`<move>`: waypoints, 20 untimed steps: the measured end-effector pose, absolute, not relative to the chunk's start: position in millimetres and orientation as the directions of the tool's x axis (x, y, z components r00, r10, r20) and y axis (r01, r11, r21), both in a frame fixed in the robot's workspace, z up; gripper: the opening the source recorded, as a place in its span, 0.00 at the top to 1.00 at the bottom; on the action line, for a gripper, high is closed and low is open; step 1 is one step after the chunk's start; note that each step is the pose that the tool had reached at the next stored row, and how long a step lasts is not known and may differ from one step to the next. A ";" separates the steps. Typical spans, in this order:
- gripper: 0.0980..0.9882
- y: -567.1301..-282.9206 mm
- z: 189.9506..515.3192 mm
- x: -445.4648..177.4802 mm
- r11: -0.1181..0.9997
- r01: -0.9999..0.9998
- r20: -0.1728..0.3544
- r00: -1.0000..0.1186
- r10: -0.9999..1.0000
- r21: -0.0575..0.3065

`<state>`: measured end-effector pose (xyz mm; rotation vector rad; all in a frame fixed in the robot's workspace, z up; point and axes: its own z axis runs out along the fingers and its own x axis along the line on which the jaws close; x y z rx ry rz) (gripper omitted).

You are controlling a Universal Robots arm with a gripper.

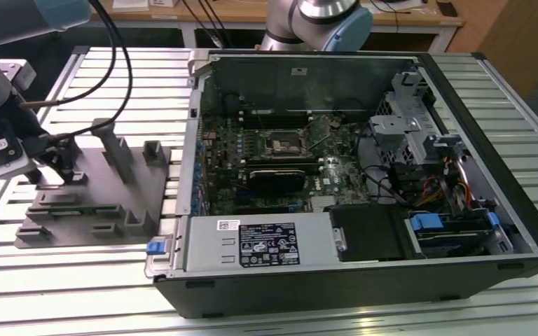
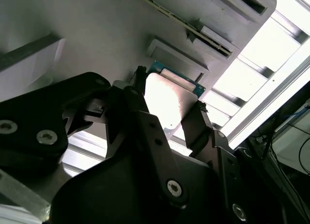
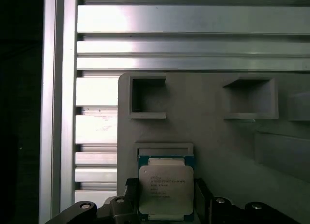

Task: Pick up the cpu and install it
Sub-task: 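Pick up the cpu and move it towards the insertion slot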

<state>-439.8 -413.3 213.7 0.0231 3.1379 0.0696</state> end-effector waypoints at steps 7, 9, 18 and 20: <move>0.50 -413.3 216.7 -439.8 0.999 0.015 -0.002 -1.000 0.015 0.044; 0.50 -413.3 217.4 -439.8 0.999 0.015 -0.003 -1.000 0.015 0.045; 0.50 -413.3 221.5 -439.8 0.999 0.015 -0.003 -1.000 0.015 0.044; 0.50 -413.3 222.5 -439.8 0.999 0.015 -0.002 -1.000 0.015 0.044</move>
